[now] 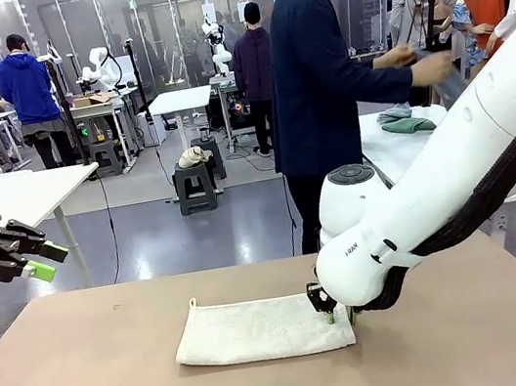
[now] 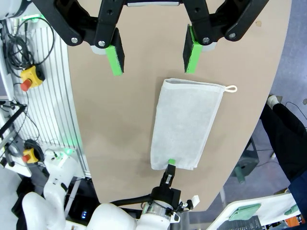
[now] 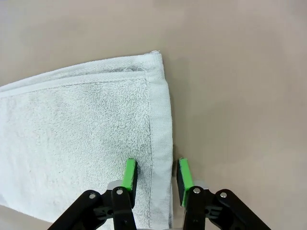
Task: Fold the towels and place them in the basket.
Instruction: When a person lays out a Towel with hook on the table, fold it in half twice.
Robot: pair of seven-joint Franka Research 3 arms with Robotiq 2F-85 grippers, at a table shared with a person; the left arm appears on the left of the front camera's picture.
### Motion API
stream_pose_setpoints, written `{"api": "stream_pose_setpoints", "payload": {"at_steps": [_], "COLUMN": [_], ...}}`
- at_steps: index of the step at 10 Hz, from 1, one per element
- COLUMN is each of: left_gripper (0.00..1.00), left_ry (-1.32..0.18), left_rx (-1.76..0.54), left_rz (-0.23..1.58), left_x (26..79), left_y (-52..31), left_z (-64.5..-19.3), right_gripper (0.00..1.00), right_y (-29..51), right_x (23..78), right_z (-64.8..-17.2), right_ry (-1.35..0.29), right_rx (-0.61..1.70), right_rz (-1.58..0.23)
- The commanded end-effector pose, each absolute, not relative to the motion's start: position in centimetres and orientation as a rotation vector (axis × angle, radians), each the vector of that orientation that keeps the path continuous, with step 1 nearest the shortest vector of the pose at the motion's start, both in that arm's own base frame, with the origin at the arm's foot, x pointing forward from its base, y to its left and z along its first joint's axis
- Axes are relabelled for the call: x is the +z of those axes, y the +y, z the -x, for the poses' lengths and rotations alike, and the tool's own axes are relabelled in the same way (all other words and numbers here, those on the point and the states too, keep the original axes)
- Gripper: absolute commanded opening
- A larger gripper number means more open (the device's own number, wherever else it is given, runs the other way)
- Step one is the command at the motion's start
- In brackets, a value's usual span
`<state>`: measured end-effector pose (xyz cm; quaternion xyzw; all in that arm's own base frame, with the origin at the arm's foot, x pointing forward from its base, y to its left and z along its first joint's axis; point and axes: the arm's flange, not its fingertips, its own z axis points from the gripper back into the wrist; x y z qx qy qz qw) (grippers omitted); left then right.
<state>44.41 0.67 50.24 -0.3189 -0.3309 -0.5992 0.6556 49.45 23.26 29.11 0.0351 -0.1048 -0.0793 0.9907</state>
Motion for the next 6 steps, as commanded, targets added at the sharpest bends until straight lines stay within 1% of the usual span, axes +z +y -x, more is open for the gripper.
{"api": "stream_pose_setpoints", "payload": {"at_steps": [1, 2, 3, 4, 5, 6], "left_gripper": [0.64, 0.64, 0.64, 0.64, 0.64, 0.64], "left_ry": [-0.754, -0.754, -0.754, -0.754, -0.754, -0.754], "left_rx": [-1.360, -1.360, -1.360, -1.360, -1.360, -1.360], "left_rz": [0.726, 0.726, 0.726, 0.726, 0.726, 0.726], "left_x": [50.32, 50.32, 50.32, 50.32, 50.32, 50.32], "left_y": [0.67, 0.67, 0.67, 0.67, 0.67, 0.67], "left_z": [-44.38, -44.38, -44.38, -44.38, -44.38, -44.38], "right_gripper": [0.32, 0.25, 0.13, 0.05, 0.00, 0.00], "right_y": [24.13, 24.17, 24.17, 24.14, 24.11, 24.05], "right_x": [28.37, 28.36, 28.32, 28.24, 28.22, 28.26], "right_z": [-49.71, -49.68, -49.66, -49.64, -49.64, -49.65], "right_ry": [-0.229, -0.226, -0.224, -0.218, -0.216, -0.214], "right_rx": [-0.191, -0.195, -0.193, -0.193, -0.194, -0.194], "right_rz": [-0.052, -0.054, -0.056, -0.060, -0.058, -0.057]}}
